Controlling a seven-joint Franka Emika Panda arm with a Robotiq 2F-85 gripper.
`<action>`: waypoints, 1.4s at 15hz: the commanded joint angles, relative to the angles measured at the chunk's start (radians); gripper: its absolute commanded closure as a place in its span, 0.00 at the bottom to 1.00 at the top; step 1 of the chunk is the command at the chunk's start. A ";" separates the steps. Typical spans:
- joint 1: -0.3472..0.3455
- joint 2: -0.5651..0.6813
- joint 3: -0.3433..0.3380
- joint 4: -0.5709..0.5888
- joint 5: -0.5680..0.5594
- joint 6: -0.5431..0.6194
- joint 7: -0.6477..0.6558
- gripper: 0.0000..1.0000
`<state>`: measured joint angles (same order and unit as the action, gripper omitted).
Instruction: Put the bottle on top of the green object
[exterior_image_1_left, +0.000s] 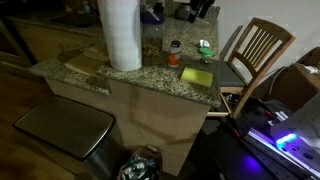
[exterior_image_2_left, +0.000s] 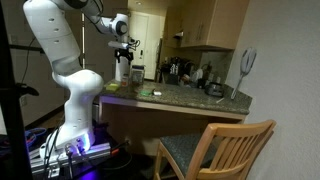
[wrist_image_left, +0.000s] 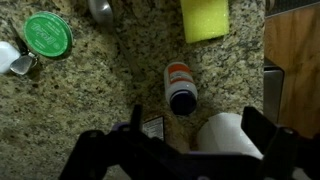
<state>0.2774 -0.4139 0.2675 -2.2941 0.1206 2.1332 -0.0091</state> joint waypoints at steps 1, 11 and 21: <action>0.003 -0.002 -0.004 0.002 -0.025 -0.010 -0.016 0.00; 0.060 0.005 -0.064 0.021 0.135 -0.115 -0.160 0.00; 0.013 0.212 -0.076 0.145 0.130 -0.312 -0.138 0.00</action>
<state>0.3183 -0.3219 0.1848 -2.1990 0.2526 1.8462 -0.1474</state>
